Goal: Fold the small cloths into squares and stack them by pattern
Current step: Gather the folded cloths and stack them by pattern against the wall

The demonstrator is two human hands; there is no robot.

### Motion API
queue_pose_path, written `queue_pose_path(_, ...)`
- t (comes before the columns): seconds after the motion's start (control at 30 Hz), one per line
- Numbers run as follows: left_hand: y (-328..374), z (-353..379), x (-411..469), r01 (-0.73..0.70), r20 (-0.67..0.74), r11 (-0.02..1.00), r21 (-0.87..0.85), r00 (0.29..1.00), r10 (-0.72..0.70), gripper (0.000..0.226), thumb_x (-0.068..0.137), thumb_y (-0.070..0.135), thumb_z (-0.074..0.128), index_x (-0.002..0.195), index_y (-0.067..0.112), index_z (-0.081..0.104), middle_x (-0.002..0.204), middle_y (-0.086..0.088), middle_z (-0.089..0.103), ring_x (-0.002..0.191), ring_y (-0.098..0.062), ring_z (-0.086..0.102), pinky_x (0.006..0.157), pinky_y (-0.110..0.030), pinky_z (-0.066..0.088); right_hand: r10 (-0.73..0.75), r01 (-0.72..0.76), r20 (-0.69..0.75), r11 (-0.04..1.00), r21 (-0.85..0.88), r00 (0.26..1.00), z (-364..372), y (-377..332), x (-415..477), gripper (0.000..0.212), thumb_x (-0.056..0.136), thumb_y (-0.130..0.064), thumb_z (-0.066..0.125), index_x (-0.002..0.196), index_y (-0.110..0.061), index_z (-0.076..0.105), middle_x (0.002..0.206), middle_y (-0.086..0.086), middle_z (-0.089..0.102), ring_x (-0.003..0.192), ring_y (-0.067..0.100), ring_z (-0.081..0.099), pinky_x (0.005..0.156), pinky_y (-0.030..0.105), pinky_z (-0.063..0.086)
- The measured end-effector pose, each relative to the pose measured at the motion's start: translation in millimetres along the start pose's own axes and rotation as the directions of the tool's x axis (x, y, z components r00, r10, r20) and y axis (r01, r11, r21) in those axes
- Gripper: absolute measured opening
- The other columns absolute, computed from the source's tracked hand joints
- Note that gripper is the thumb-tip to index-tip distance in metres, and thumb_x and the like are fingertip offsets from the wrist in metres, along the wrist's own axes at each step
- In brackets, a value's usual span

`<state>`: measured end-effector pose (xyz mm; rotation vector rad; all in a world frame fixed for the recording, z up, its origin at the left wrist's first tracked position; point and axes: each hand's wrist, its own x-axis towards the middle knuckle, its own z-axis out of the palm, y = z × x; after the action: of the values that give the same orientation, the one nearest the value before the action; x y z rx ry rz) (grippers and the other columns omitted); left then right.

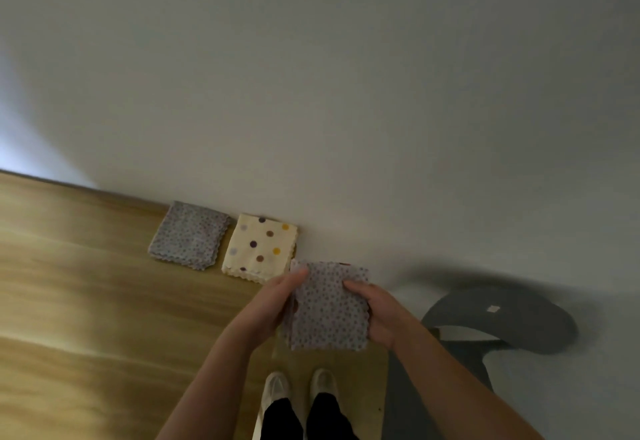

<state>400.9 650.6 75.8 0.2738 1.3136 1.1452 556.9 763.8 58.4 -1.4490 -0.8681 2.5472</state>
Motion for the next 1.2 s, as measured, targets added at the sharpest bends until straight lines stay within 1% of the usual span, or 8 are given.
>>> queue_pose_path(0.07, 3.7, -2.6, 0.2, -0.026, -0.029, 0.997, 0.069, 0.999, 0.028, 0.033, 0.088, 0.035, 0.060, 0.109, 0.010, 0.066, 0.106, -0.006, 0.072, 0.098, -0.019, 0.069, 0.084, -0.034, 0.055, 0.020, -0.020, -0.017, 1.000, -0.015, 1.000, 5.5, -3.2, 6.6, 0.029, 0.095, -0.020, 0.053, 0.113, 0.001, 0.062, 0.111, 0.020, 0.069, 0.103, 0.034, 0.065, 0.088, 0.046, 0.052)
queue_pose_path(0.17, 3.2, -9.0, 1.9, -0.028, -0.121, 0.992, 0.121, 0.992, 0.043, 0.022, 0.094, 0.025, 0.057, 0.106, 0.010, 0.066, 0.106, -0.009, 0.072, 0.099, -0.023, 0.068, 0.086, -0.038, 0.055, 0.022, -0.024, -0.038, 0.998, -0.051, 0.999, 13.7, -5.3, 15.5, 0.031, 0.097, -0.020, 0.053, 0.117, 0.002, 0.061, 0.111, 0.020, 0.069, 0.102, 0.034, 0.066, 0.083, 0.044, 0.054)
queue_pose_path(0.3, 14.5, -28.4, 1.8, -0.017, -0.185, 0.999, 0.040, 0.983, 0.024, 0.019, 0.095, 0.019, 0.055, 0.105, 0.008, 0.067, 0.105, -0.011, 0.072, 0.100, -0.026, 0.067, 0.081, -0.036, 0.054, -0.093, 0.083, -0.036, 0.974, -0.212, 0.995, 29.2, -13.8, 24.9, 0.021, 0.095, -0.018, 0.057, 0.116, -0.012, 0.059, 0.120, 0.009, 0.062, 0.102, 0.023, 0.062, 0.079, 0.035, 0.055)
queue_pose_path(0.47, 30.3, -67.3, -5.2, -0.002, -0.133, 0.995, -0.097, 0.991, -0.011, 0.035, 0.084, 0.023, 0.059, 0.113, 0.005, 0.063, 0.110, -0.014, 0.070, 0.105, -0.031, 0.065, 0.083, -0.041, 0.052, -0.014, 0.034, 0.090, 0.973, -0.226, 0.996, 53.3, -12.7, 34.5, 0.032, 0.093, -0.020, 0.059, 0.122, -0.008, 0.057, 0.116, 0.006, 0.066, 0.104, 0.022, 0.064, 0.085, 0.037, 0.055)
queue_pose_path(0.57, 37.2, -95.5, -3.7, -0.005, -0.154, 0.996, -0.084, 0.988, -0.008, 0.030, 0.089, 0.022, 0.056, 0.116, 0.010, 0.062, 0.113, -0.013, 0.069, 0.106, -0.030, 0.065, 0.084, -0.041, 0.052, -0.017, 0.041, 0.102, 0.970, -0.238, 0.995, 73.0, -8.0, 47.5, 0.029, 0.092, -0.017, 0.061, 0.118, -0.008, 0.059, 0.119, 0.009, 0.066, 0.109, 0.027, 0.062, 0.087, 0.039, 0.055)
queue_pose_path(0.73, 43.1, -146.4, 7.2, -0.030, -0.350, 0.973, 0.227, 0.930, 0.110, 0.020, 0.099, 0.022, 0.050, 0.109, 0.012, 0.063, 0.110, -0.013, 0.066, 0.103, -0.029, 0.063, 0.093, -0.049, 0.050, 0.006, 0.007, 0.047, 0.967, -0.256, 0.999, 117.7, 5.5, 70.5, 0.019, 0.093, -0.012, 0.060, 0.112, -0.012, 0.060, 0.117, 0.009, 0.065, 0.107, 0.025, 0.063, 0.086, 0.040, 0.056)
queue_pose_path(0.93, 58.7, -202.7, 36.9, 0.139, -0.524, 0.712, 0.688, 0.774, 0.355, 0.029, 0.100, 0.026, 0.046, 0.100, 0.002, 0.062, 0.096, -0.016, 0.065, 0.094, -0.034, 0.059, 0.073, -0.040, 0.041, 0.005, -0.014, -0.027, 0.949, -0.315, 1.000, 183.1, 13.8, 112.2, 0.020, 0.098, -0.013, 0.053, 0.117, -0.011, 0.058, 0.115, 0.009, 0.065, 0.101, 0.024, 0.065, 0.079, 0.037, 0.059)
queue_pose_path(1.2, 62.0, -242.2, 76.7, 0.249, -0.593, 0.637, 0.729, 0.694, 0.407, 0.031, 0.102, 0.028, 0.036, 0.098, 0.003, 0.055, 0.103, -0.024, 0.062, 0.099, -0.041, 0.058, 0.077, -0.040, 0.042, -0.058, -0.049, -0.218, 0.890, -0.454, 0.974, 228.0, 12.8, 169.6, 0.010, 0.097, -0.020, 0.053, 0.098, -0.017, 0.062, 0.105, 0.006, 0.067, 0.095, 0.022, 0.065, 0.085, 0.039, 0.058)
